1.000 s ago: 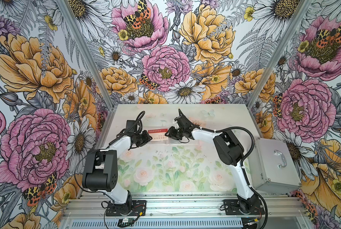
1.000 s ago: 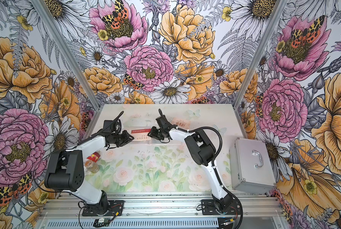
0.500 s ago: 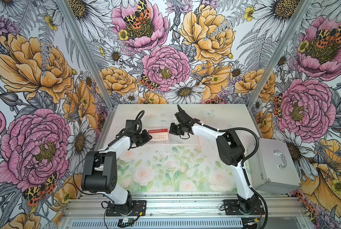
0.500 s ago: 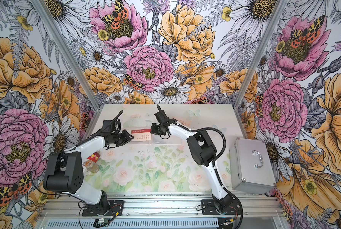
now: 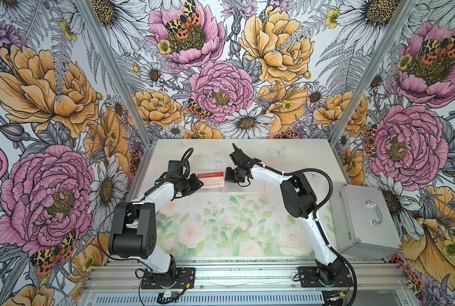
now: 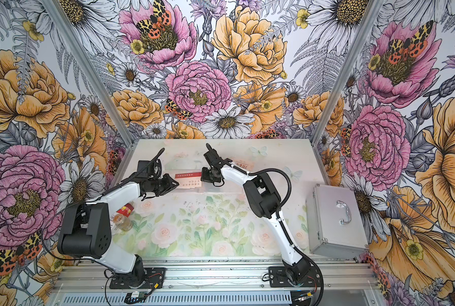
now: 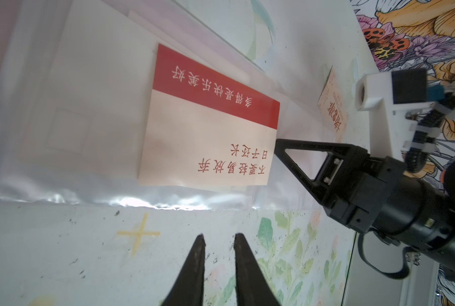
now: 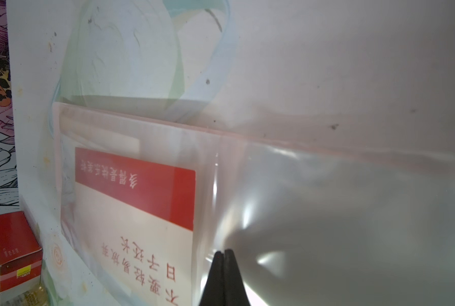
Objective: Place the photos into the photo albums
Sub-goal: Insert the photo into the photo album.
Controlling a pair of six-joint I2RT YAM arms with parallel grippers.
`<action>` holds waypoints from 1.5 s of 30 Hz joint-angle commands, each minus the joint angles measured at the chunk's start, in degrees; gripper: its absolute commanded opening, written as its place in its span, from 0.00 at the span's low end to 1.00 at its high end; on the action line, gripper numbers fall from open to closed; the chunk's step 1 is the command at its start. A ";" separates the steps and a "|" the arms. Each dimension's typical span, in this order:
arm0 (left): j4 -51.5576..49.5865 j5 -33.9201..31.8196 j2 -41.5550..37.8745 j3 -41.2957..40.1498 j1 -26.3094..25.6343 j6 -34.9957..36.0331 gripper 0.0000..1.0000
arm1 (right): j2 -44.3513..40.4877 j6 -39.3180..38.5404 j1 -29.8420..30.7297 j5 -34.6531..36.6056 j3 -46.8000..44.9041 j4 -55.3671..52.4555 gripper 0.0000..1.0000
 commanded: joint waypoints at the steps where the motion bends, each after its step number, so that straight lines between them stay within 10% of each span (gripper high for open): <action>1: 1.09 0.52 -1.78 -0.17 -0.53 -0.23 0.22 | 1.97 -1.07 0.72 -0.44 3.08 -1.43 0.00; 24: 0.97 0.60 -3.04 -0.37 -0.52 -0.76 0.23 | 4.70 0.96 3.83 -3.79 10.32 -1.16 0.00; 45: 1.00 0.35 -7.05 -3.29 0.54 -0.79 0.23 | -5.88 -2.72 0.76 2.89 -5.82 -1.25 0.03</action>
